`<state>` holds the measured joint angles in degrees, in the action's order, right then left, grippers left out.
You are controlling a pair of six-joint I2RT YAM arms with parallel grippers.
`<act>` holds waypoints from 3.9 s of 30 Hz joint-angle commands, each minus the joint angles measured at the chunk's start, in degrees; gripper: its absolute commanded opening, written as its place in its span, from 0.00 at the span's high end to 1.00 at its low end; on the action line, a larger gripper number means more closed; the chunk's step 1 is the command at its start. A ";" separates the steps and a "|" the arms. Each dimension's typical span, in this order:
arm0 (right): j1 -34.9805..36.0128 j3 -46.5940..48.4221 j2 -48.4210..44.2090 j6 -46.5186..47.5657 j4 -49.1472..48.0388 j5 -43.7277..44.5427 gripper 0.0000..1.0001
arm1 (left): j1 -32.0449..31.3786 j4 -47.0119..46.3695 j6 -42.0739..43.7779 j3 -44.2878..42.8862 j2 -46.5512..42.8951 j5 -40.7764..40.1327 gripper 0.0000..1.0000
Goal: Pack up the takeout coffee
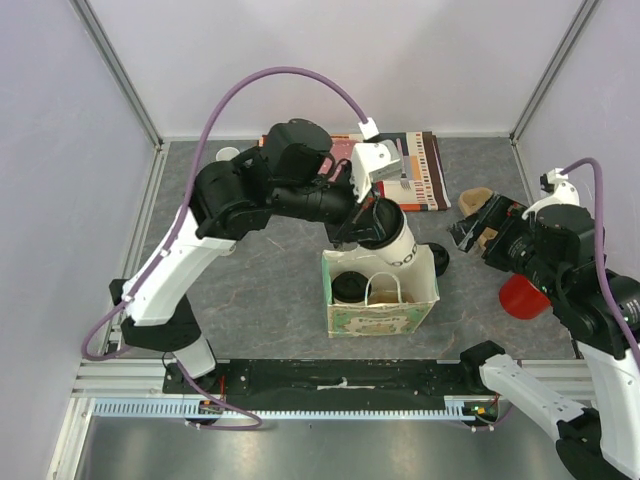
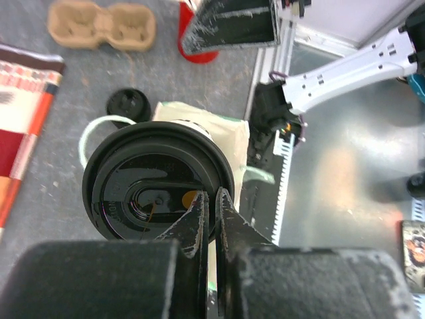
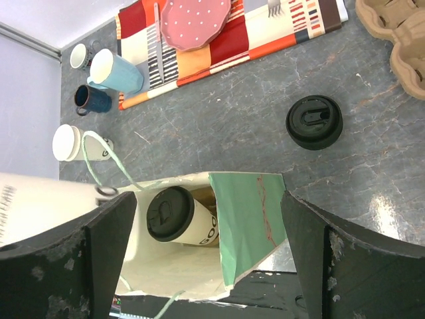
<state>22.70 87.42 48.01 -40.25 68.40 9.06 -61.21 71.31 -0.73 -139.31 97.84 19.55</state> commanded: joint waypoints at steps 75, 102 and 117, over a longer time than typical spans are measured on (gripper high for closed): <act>-0.11 -2.51 0.42 -2.46 4.99 6.49 0.02 | -16.48 -34.75 3.55 45.17 -3.80 -23.77 0.98; -0.11 -2.69 -1.34 -4.58 4.99 7.99 0.02 | -16.40 -31.41 -6.03 48.51 2.35 -21.32 0.98; -0.11 -1.11 0.07 -3.26 4.99 7.11 0.02 | -15.61 -30.00 -4.63 47.99 3.85 -21.66 0.72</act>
<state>22.70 84.12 47.62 -44.14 74.63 16.38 -77.23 40.23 -4.32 -90.87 100.86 -3.42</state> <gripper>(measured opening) 0.982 0.230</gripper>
